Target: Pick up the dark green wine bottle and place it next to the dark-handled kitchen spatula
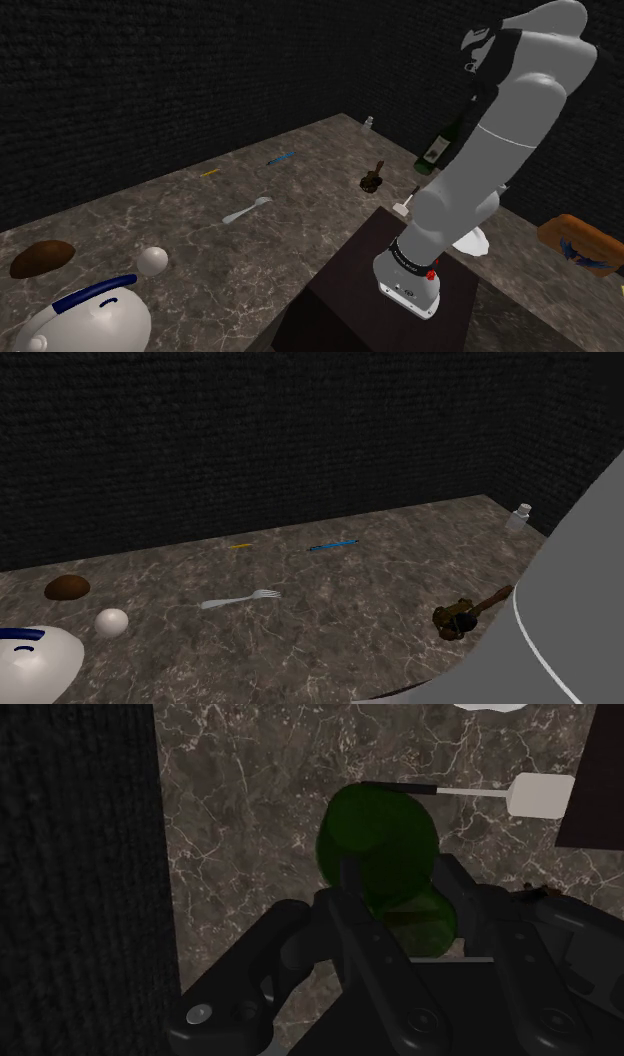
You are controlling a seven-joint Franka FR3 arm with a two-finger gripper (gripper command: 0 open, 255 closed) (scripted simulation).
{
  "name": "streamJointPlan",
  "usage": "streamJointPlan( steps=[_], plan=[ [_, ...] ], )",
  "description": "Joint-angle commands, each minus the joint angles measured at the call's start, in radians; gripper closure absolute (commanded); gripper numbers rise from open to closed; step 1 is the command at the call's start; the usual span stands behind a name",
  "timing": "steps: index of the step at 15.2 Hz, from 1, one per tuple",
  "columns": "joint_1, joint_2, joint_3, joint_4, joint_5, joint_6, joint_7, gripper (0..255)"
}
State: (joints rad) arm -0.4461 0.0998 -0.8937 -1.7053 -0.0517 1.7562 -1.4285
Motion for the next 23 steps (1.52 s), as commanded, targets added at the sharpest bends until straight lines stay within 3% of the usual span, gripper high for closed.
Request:
streamJointPlan(
  steps=[1, 3, 16, 23],
  plan=[
    [-0.057, 0.09, -0.021, 0.071, 0.074, -0.005, -0.088, 255],
    [-0.125, 0.176, -0.02, 0.151, 0.142, -0.024, -0.155, 255],
    [-0.118, 0.189, -0.005, -0.011, 0.154, 0.146, -0.15, 255],
    [-0.119, 0.192, -0.004, -0.019, 0.156, 0.154, -0.151, 255]
  ],
)
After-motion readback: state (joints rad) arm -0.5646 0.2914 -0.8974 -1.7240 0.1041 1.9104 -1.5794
